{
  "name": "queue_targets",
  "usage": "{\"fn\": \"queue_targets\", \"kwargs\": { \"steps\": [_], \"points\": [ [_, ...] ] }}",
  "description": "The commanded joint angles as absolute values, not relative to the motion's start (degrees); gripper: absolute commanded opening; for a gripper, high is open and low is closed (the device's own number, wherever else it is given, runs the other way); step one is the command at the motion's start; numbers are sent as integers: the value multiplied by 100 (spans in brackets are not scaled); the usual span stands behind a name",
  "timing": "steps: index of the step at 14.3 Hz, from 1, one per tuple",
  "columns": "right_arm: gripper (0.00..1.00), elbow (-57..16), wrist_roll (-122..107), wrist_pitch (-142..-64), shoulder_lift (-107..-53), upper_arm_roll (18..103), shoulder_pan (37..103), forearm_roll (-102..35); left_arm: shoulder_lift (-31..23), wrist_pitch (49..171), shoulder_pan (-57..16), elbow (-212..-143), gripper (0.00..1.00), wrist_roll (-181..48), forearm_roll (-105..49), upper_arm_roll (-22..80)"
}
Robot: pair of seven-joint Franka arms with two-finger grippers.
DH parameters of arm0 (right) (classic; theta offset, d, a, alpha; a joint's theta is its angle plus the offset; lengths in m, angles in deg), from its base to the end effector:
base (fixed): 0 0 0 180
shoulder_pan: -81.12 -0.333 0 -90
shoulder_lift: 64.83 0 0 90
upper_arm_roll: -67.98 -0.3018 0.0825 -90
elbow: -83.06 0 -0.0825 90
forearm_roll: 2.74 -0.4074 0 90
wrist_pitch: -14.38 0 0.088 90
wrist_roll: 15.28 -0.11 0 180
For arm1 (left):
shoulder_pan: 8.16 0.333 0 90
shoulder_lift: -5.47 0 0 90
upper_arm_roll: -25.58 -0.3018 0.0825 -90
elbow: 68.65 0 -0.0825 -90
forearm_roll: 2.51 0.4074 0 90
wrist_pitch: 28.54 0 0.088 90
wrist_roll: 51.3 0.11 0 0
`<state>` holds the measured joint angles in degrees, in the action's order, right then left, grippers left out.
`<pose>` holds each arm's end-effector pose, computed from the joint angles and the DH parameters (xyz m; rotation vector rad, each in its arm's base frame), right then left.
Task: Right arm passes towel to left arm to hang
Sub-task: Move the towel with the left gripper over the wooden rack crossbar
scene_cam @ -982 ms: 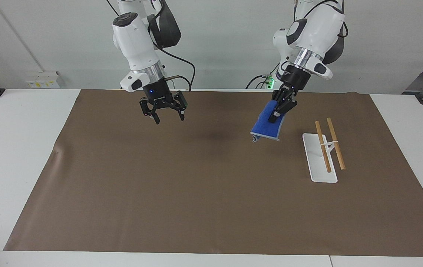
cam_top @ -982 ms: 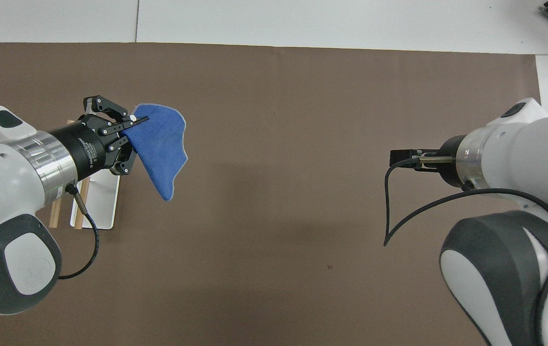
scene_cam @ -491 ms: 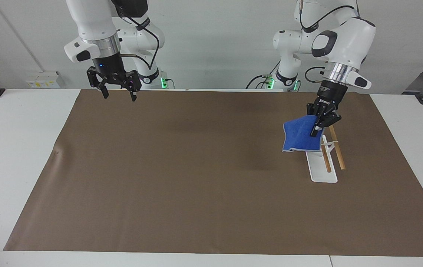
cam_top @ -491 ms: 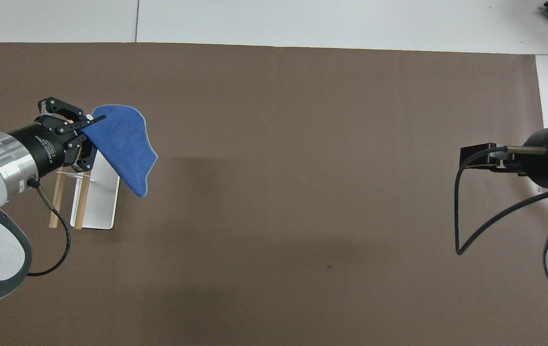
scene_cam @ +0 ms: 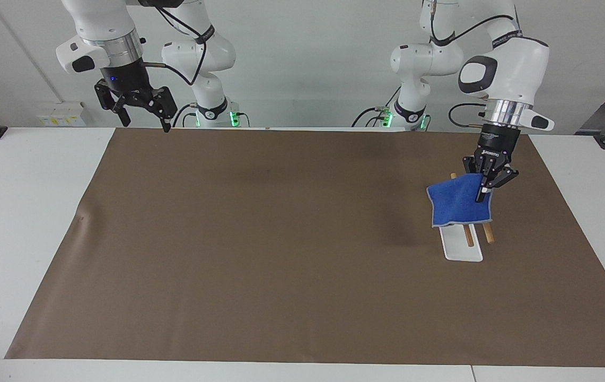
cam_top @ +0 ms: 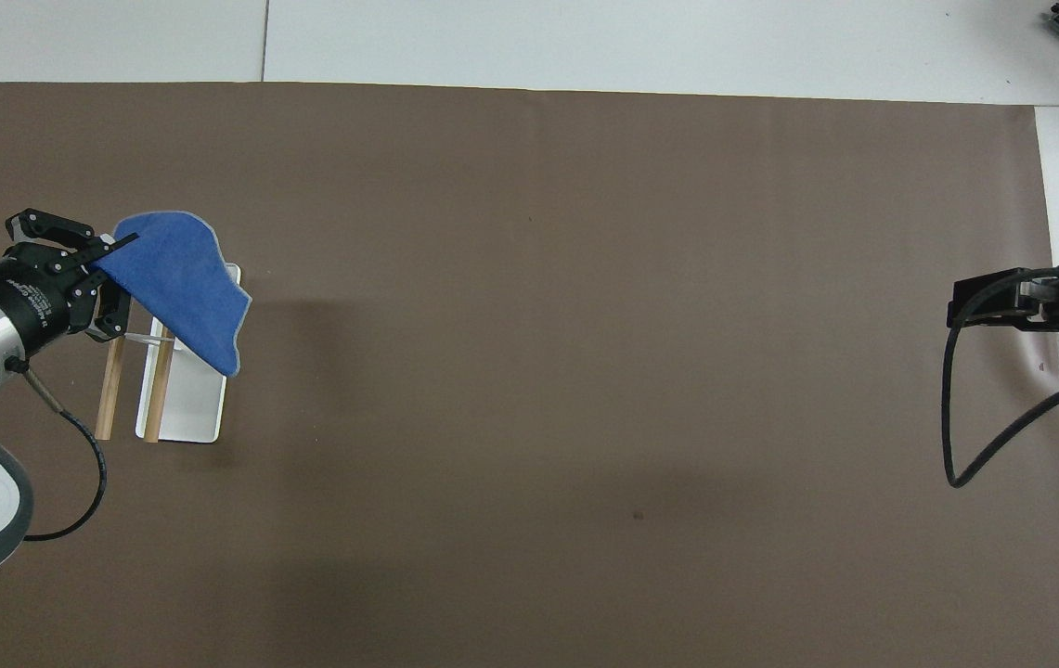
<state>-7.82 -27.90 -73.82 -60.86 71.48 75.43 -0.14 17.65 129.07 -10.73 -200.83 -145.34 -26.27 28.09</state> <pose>0.5541 0.0149 0.6362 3.0903 -0.2849 0.0427 0.5454 -0.0333 0.4769 1.4508 1.9901 0.2759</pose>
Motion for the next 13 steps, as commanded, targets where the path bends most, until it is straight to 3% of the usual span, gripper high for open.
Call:
{"fn": "queue_targets", "kwargs": {
  "steps": [1, 4, 13],
  "points": [
    [100, -29, -2670, -6931, -6640, 7211, 7602, 25, 1945, 13054, -913, -20400, 0, -14499, -2545, 2874],
    [100, -403, -2486, -6938, -6405, 7220, 7594, 16, 1866, 13072, -650, -20400, 0, -14499, -2545, 2874],
    [100, -273, -2099, -7115, -6448, 7211, 7664, 7, 1690, 12975, -61, -20585, 0, -14490, -2545, 2874]
  ]
}}
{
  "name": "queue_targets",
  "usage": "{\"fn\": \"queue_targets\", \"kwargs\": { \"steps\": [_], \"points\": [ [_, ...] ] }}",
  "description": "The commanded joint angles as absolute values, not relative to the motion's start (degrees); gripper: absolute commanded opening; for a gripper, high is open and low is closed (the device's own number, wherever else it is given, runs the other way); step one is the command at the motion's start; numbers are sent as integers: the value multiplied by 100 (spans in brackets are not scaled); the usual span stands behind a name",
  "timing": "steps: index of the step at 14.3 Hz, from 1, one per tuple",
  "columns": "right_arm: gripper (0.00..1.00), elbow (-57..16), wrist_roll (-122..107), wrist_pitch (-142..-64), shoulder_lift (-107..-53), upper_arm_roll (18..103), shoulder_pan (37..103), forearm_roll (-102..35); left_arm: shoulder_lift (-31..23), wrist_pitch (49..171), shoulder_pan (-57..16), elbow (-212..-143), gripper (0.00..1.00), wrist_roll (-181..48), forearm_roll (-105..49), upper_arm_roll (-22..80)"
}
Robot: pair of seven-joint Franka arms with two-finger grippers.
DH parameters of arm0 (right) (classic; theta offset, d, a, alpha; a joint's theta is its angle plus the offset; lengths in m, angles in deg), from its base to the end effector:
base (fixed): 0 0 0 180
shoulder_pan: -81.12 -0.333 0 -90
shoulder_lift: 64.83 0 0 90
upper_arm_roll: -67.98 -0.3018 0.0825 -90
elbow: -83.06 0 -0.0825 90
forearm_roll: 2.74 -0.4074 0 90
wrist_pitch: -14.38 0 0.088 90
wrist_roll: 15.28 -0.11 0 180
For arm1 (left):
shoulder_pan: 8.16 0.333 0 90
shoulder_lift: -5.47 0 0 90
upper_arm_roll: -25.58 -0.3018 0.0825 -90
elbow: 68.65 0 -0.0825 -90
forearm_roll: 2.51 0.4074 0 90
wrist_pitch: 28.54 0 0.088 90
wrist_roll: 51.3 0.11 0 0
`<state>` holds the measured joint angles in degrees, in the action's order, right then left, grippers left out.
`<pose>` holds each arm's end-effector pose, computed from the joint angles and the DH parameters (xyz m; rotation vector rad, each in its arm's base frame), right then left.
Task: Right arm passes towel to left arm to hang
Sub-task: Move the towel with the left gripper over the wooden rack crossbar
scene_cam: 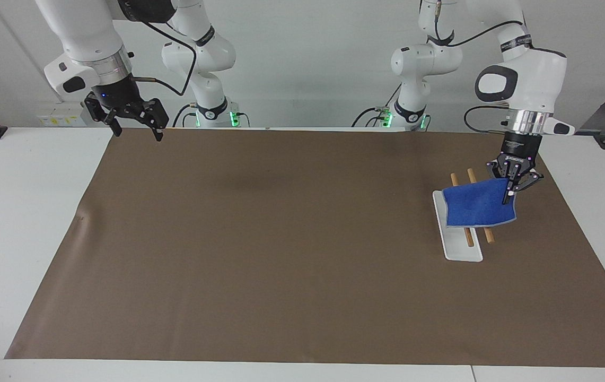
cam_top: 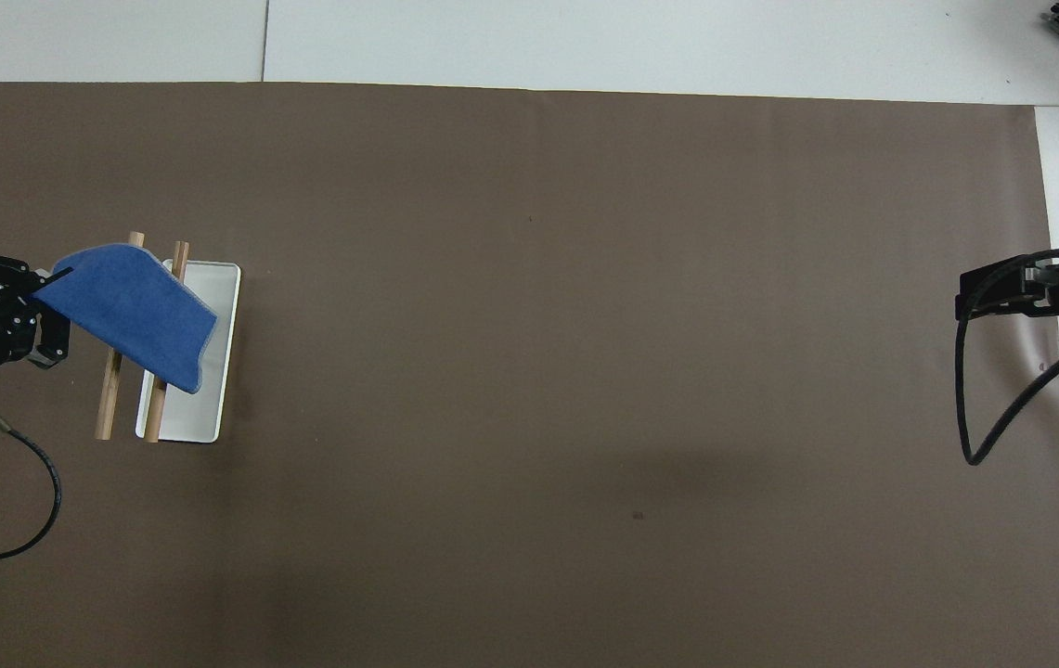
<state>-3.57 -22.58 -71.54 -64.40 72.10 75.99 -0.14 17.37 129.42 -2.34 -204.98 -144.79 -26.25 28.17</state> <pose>0.5687 0.0046 0.6344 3.0917 -0.1747 -0.0026 0.5316 0.0458 0.4372 1.3452 2.1537 0.2977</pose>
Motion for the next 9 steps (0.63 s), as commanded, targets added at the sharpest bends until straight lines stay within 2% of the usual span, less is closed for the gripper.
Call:
{"fn": "queue_targets", "kwargs": {
  "steps": [1, 6, 9],
  "points": [
    [100, -273, -2082, -7053, -6439, 7220, 7690, -37, 1672, 12984, -34, -20585, 0, -14447, -2545, 2874],
    [100, -281, -2021, -7044, -6413, 7088, 7935, -81, 1532, 12967, 361, -20585, 0, -14446, -2545, 2883],
    [100, -299, -2002, -7035, -6404, 7087, 7858, -81, 1540, 12966, 441, -20681, 0, -14437, -2545, 2883]
  ]
}}
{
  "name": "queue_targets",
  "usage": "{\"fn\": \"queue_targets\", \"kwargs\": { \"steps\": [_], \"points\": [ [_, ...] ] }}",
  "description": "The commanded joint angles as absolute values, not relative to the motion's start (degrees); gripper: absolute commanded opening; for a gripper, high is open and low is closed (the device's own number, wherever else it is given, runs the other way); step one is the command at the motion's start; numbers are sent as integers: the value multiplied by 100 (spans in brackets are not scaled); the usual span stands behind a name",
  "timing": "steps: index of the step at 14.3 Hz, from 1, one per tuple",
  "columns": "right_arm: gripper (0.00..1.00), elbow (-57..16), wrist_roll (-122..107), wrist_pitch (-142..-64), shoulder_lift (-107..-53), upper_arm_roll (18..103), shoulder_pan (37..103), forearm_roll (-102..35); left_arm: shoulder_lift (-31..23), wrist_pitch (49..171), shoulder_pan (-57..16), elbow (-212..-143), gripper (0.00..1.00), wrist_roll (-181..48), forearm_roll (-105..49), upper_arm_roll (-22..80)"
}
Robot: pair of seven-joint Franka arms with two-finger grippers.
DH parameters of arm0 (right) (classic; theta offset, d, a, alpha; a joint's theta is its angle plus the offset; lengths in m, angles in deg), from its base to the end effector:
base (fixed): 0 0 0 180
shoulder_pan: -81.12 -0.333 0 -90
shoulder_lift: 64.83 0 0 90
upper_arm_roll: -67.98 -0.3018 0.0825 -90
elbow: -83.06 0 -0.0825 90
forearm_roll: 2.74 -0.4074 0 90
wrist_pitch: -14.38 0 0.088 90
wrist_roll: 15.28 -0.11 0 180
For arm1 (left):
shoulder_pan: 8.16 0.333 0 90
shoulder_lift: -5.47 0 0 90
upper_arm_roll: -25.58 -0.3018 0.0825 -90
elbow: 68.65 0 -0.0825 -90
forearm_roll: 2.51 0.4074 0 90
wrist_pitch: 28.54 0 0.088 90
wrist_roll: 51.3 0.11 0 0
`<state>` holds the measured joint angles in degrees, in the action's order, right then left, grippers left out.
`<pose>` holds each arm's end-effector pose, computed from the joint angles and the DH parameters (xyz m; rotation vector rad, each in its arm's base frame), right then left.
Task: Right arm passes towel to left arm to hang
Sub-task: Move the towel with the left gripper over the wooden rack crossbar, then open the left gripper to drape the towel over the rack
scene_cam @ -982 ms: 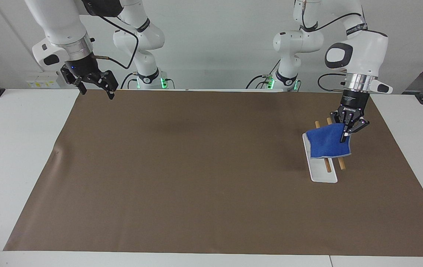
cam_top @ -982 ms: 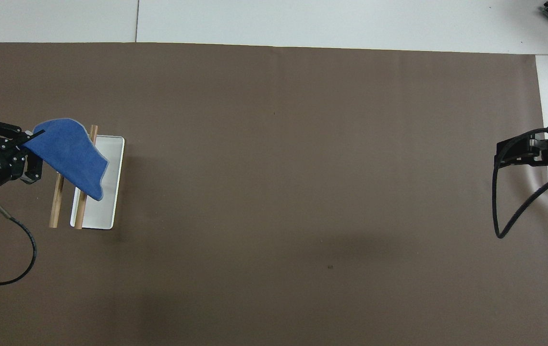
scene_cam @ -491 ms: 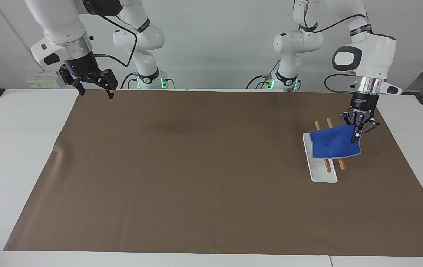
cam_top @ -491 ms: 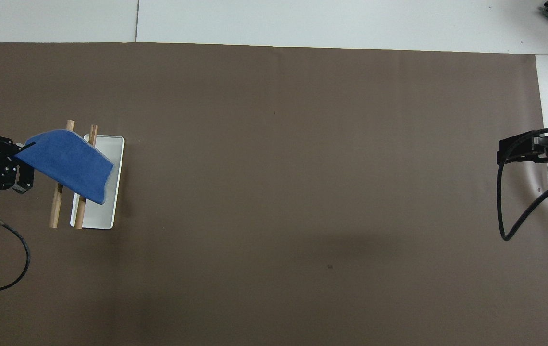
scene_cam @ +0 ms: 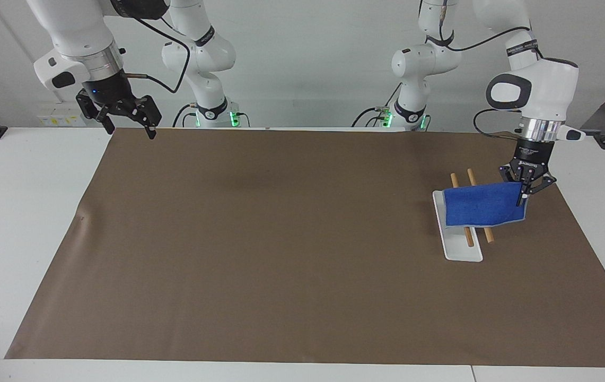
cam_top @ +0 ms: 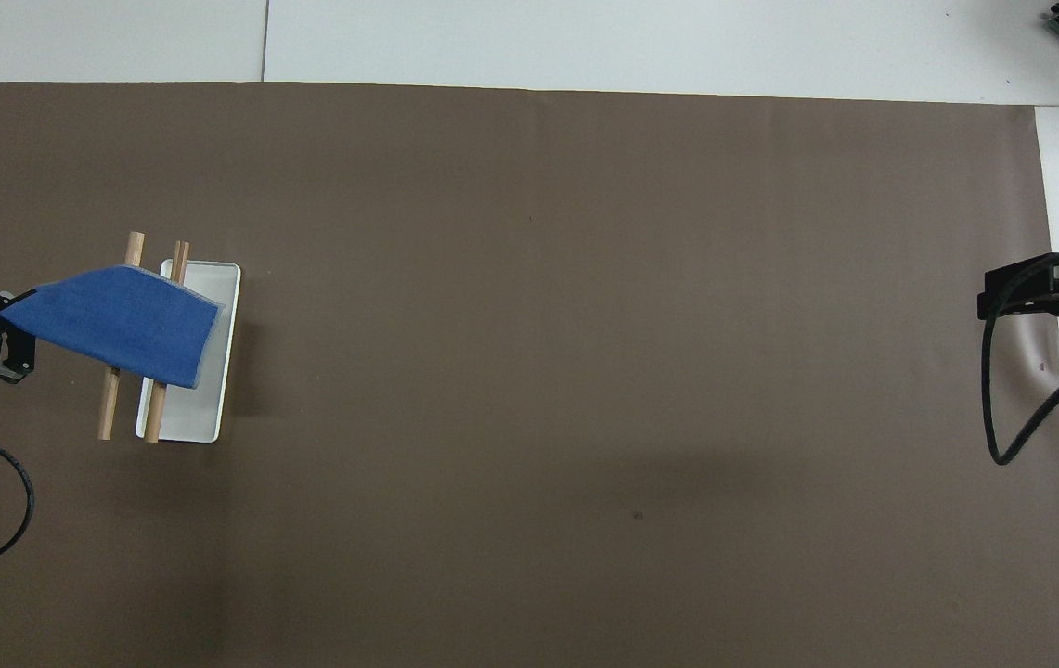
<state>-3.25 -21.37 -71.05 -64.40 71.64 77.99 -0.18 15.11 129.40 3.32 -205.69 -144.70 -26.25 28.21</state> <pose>0.5677 -0.0106 0.6364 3.0917 -0.1841 -0.0089 0.5254 0.0979 0.4097 1.2601 2.2648 0.2967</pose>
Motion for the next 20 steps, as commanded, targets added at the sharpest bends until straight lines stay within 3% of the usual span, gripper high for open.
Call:
{"fn": "queue_targets", "kwargs": {
  "steps": [1, 2, 3, 5, 17, 20],
  "points": [
    [100, -334, -2011, -7044, -6395, 7097, 7849, -90, 1540, 12949, 450, -20699, 0, -14455, -2545, 2883],
    [100, -360, -2011, -7044, -6387, 7097, 7875, -90, 1540, 12871, 458, -20699, 3, -14455, -2545, 2883],
    [100, -369, -2011, -7009, -6369, 7097, 7892, -90, 1540, 12826, 450, -20690, 28, -14455, -2545, 2874],
    [100, -396, -2011, -7035, -6360, 7088, 7893, -90, 1540, 12756, 450, -20655, 100, -14490, -2545, 2874],
    [100, -492, -2002, -6982, -6307, 7088, 7884, -90, 1681, 9884, 1108, -19189, 100, -14473, -2379, 2813],
    [100, -492, -2002, -6982, -6307, 7088, 7884, -90, 1576, 9618, 899, -18837, 100, -14316, -1695, 2848]
  ]
}}
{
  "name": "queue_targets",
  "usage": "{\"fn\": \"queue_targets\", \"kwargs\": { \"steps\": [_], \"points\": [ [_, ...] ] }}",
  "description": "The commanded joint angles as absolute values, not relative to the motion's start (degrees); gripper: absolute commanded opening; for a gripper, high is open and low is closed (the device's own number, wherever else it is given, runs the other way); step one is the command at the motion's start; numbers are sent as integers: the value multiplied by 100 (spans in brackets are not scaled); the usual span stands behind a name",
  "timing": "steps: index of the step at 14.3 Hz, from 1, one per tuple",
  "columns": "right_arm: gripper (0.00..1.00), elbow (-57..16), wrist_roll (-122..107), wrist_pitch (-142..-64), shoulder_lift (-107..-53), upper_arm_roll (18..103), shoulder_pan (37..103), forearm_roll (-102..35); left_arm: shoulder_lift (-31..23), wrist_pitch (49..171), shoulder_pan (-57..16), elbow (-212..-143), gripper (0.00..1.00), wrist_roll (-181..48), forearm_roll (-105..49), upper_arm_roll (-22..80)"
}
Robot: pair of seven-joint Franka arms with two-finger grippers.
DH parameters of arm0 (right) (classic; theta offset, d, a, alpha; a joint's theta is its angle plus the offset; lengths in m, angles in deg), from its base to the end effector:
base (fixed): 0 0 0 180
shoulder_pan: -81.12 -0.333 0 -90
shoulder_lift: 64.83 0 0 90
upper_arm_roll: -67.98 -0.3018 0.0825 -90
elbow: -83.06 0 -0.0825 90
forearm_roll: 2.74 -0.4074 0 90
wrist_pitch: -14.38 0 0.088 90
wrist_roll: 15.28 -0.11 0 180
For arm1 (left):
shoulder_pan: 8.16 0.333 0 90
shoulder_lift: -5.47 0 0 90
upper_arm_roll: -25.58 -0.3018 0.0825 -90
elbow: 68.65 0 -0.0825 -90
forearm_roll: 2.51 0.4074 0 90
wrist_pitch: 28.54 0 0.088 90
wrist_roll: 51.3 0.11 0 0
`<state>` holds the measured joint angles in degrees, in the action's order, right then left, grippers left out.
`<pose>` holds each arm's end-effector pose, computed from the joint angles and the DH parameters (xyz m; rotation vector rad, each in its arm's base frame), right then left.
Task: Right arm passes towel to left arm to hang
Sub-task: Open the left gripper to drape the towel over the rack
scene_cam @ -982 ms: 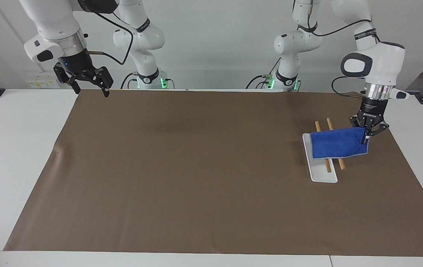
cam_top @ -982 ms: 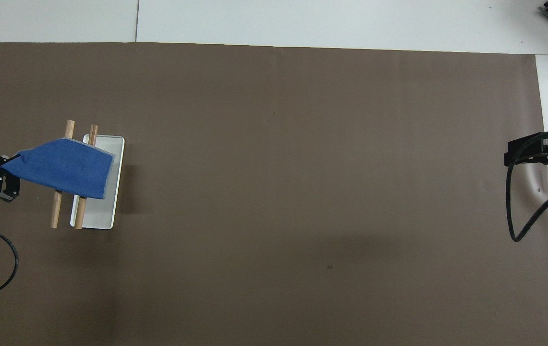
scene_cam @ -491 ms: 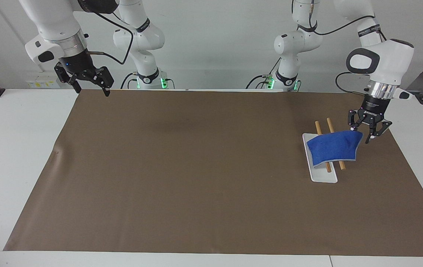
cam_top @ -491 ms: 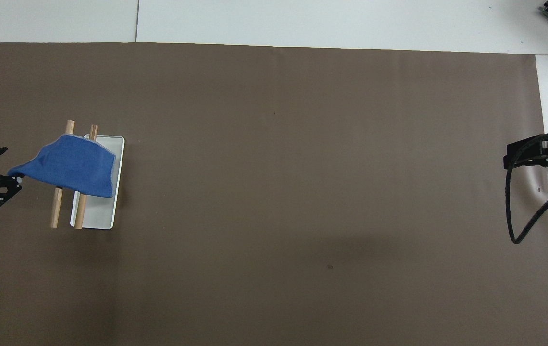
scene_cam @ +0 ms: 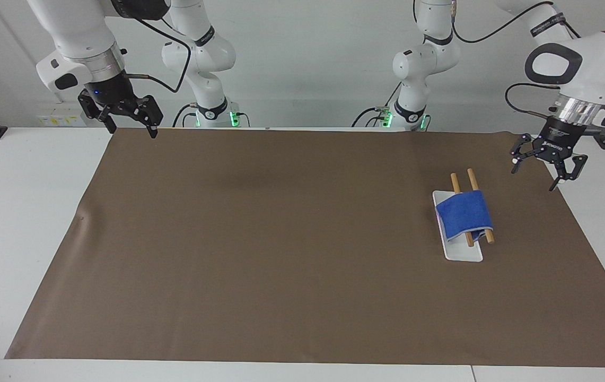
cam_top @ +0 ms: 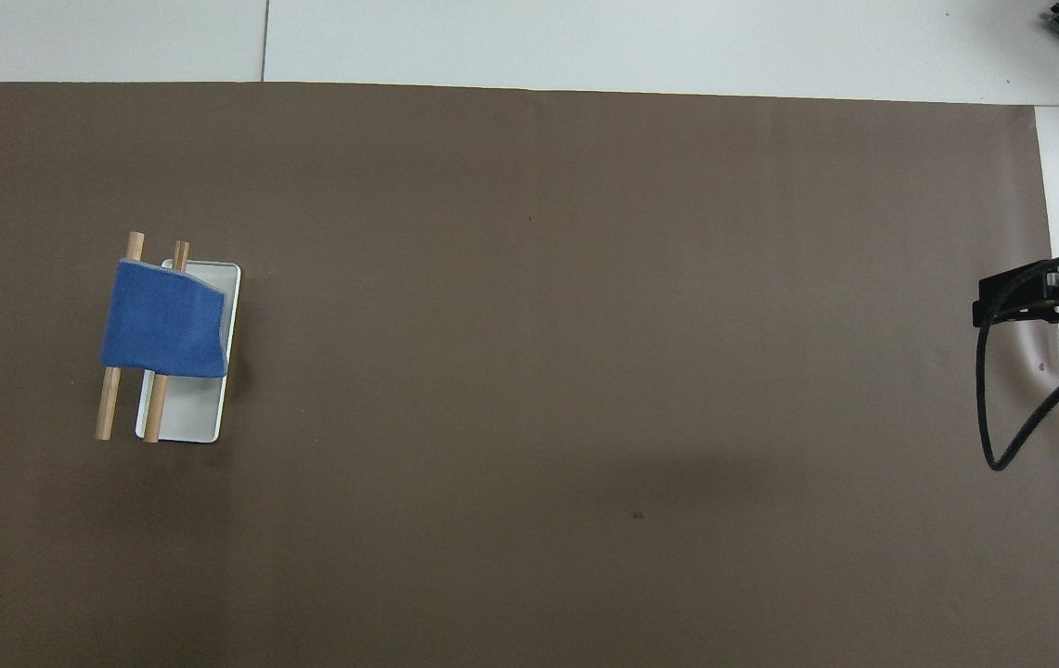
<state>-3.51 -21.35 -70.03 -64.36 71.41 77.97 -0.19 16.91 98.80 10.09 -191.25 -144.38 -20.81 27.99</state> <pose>0.5655 -0.0082 0.6330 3.0909 -0.1772 -0.0422 0.5290 0.1380 0.4953 1.4188 2.3606 0.0695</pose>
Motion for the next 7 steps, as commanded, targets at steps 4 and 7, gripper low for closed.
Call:
{"fn": "queue_targets", "kwargs": {
  "steps": [4, 7],
  "points": [
    [100, -519, -2064, -6982, -6281, 7088, 7866, -90, 1461, 9477, 21, -18599, 100, -12815, -1482, 2848],
    [100, -545, -2020, -6982, -6272, 7088, 7875, -90, 1356, 9433, -489, -18397, 100, -11384, -1079, 2848]
  ]
}}
